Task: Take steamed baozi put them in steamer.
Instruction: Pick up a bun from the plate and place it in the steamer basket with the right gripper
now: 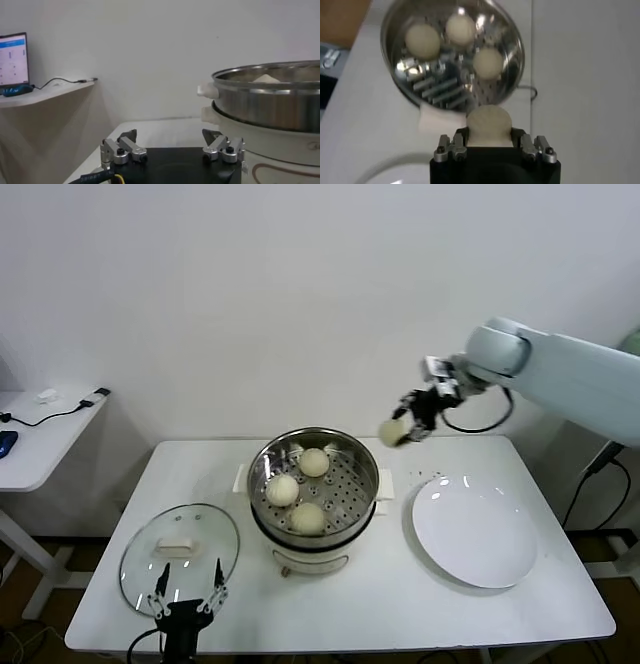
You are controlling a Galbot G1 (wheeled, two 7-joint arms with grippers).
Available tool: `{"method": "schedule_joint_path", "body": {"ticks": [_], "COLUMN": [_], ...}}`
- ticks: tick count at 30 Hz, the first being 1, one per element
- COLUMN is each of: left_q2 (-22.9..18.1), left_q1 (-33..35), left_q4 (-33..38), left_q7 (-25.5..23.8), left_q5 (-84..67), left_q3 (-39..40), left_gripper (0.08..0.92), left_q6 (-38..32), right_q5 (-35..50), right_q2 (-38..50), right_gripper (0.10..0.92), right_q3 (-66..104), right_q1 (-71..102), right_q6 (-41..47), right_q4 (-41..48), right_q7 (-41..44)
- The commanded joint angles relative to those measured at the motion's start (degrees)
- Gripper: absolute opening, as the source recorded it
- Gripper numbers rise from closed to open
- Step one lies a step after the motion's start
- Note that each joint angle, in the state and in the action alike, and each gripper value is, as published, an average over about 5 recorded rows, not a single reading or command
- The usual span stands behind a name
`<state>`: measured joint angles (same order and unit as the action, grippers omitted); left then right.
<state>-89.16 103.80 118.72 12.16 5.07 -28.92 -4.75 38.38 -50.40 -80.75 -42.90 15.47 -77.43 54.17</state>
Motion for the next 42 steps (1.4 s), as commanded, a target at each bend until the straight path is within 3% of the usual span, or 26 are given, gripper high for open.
{"method": "schedule_joint_path", "body": {"ticks": [1, 11, 36, 42], "left_q2": [0.02, -0.17, -0.04, -0.12], "left_q1": [0.19, 0.53, -0.02, -0.01], "left_q4": [0.43, 0.18, -0.29, -0.13], "left_q7": [-0.06, -0.02, -0.95, -0.57], "left_q5": [-0.04, -0.09, -0.33, -0.31], "left_q3": [0.11, -0.27, 0.03, 0.16], "left_gripper": [0.823, 0.823, 0.823, 0.823], "left_q6": [0.04, -0.12, 0.69, 0.82], "right_q5": [12.96, 7.47, 5.38, 6.48], "right_q2": [-13.01, -15.62, -13.76, -12.74], "right_gripper": [0.577, 0.577, 0.579, 0.711], "right_q3": [-5.40, -8.57, -10.14, -7.82], "right_q1": [-3.90, 4.66, 5.50, 5.29], "right_q6": [6.27, 8.29, 9.65, 7.38], "right_q4": [-4.43, 1.30, 0.30, 0.63], "right_q7": [-5.68, -8.67, -10.05, -9.44]}}
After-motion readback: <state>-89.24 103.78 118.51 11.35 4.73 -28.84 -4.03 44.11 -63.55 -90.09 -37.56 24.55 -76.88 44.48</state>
